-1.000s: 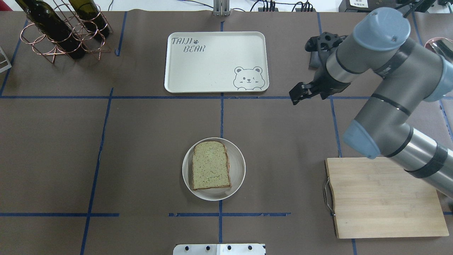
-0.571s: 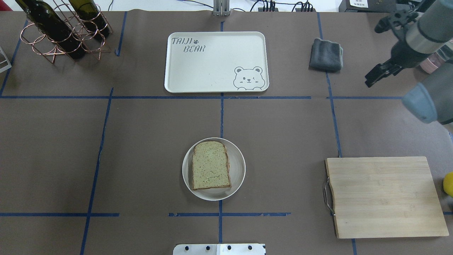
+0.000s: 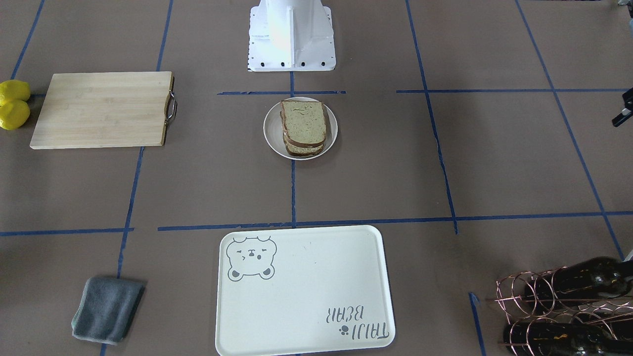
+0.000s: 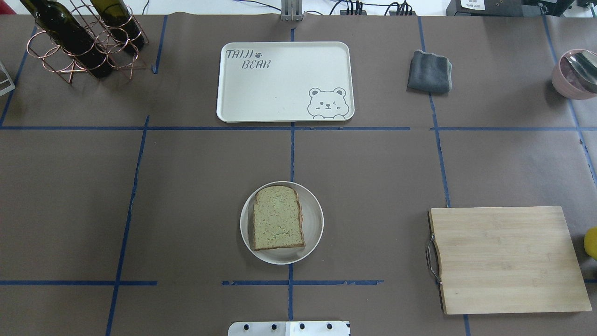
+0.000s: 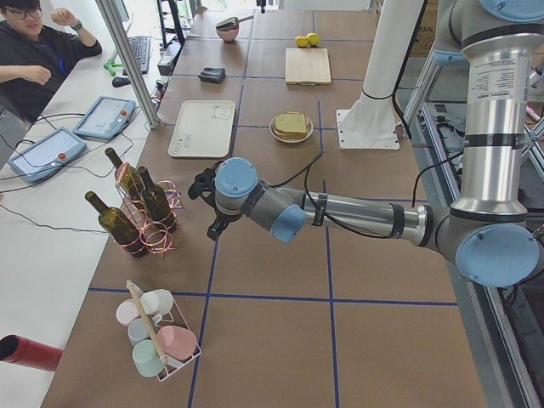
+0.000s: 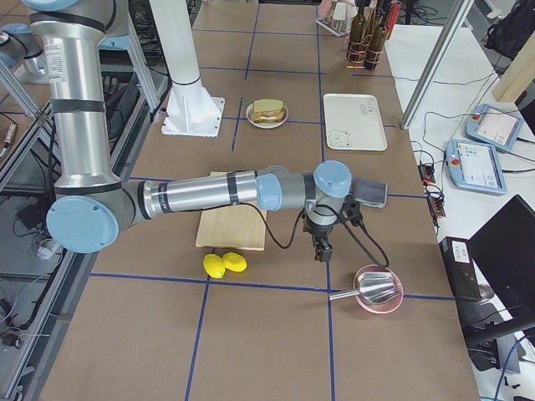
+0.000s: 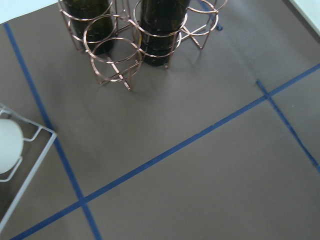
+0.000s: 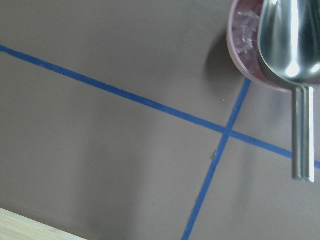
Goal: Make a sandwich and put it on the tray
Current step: 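Reach the left gripper toward the rim of the white plate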
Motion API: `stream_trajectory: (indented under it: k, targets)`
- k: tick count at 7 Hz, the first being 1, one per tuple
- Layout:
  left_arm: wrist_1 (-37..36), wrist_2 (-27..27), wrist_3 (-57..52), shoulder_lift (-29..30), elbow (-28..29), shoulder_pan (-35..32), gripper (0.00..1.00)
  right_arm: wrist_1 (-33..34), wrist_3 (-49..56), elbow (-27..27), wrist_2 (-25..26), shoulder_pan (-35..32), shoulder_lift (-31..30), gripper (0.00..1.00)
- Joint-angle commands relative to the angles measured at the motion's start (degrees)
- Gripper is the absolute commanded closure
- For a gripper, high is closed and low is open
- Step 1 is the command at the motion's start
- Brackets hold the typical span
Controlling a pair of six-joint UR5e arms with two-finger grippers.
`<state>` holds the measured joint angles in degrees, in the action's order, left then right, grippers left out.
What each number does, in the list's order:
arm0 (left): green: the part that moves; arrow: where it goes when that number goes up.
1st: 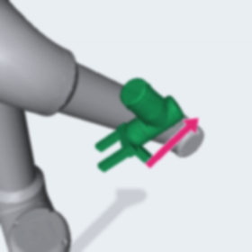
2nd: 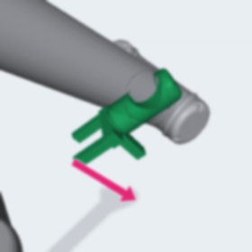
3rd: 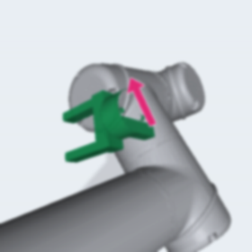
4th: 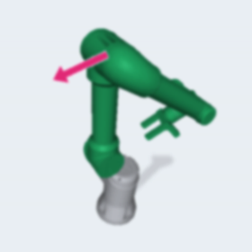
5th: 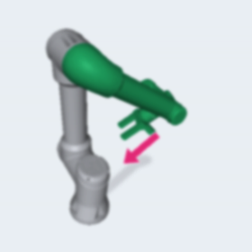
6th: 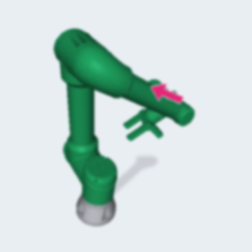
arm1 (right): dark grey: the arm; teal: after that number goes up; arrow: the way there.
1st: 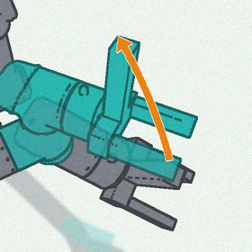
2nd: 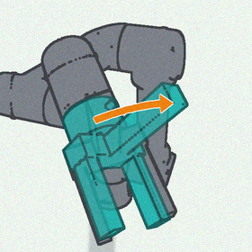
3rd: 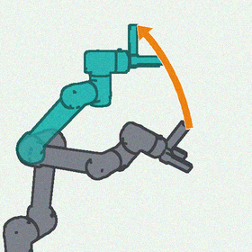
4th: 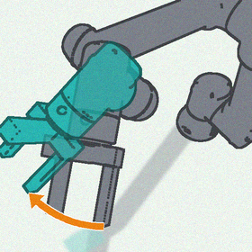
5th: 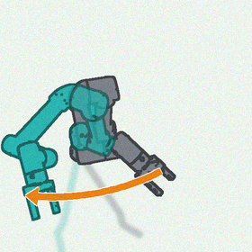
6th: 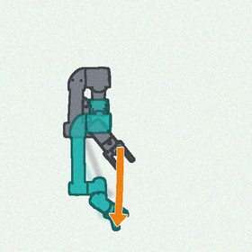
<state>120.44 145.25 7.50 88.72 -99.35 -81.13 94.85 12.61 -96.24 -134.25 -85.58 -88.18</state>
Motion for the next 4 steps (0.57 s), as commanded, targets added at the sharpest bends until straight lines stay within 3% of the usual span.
stream_trajectory:
  k: [1, 4]
  targets:
    - [10.13, -0.23, 30.13, 2.41, -3.29, 12.95, 0.0, -0.01, 0.4, -0.17, -0.66, -3.19, -3.48, 0.0]
    - [13.51, -16.08, 55.0, 9.34, -4.18, 31.75, 0.0, -0.19, -0.57, -0.44, -0.39, -3.19, -4.28, 0.0]
